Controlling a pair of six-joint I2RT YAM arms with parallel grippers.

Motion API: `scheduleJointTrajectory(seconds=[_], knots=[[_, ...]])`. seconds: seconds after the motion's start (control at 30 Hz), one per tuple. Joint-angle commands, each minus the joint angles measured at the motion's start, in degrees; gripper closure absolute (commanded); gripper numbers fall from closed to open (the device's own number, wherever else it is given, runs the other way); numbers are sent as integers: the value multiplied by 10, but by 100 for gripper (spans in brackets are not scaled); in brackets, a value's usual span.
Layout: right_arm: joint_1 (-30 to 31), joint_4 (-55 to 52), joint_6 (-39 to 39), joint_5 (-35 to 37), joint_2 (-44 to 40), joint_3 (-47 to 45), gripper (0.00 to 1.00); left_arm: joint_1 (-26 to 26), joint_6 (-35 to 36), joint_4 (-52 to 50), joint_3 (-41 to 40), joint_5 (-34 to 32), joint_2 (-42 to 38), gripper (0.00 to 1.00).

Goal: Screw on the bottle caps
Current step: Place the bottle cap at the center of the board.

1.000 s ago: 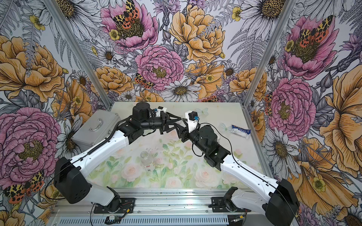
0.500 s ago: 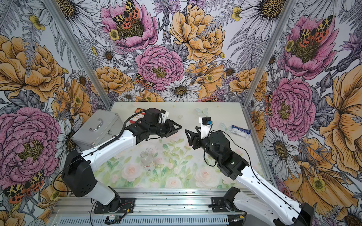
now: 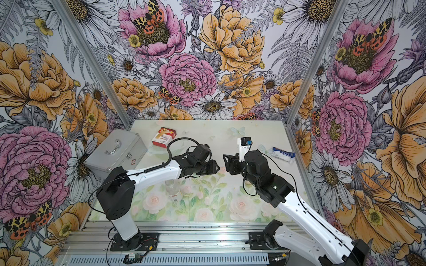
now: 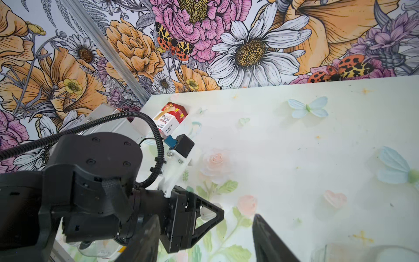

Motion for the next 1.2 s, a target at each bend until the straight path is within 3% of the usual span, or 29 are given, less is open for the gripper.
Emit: scheduleJointTrajectory(seconds=[0.0,0.23,0.57,0.87,1.17], knots=[[-6,-20,10,13,-6,12,35,-11,44,1,-13,-57,6,54],[-12,-26,9,5,-8,-2,34,-43,86,0,-19,-108,55,52],[-23,-65,34,13,3,-6,34,-46,102,-1,-1,-117,87,46],[-33,-109,30,8,32,23,34,-13,83,-16,-11,-58,-19,38],[-34,-178,26,-23,172,126,38,80,70,-66,2,10,-135,35]])
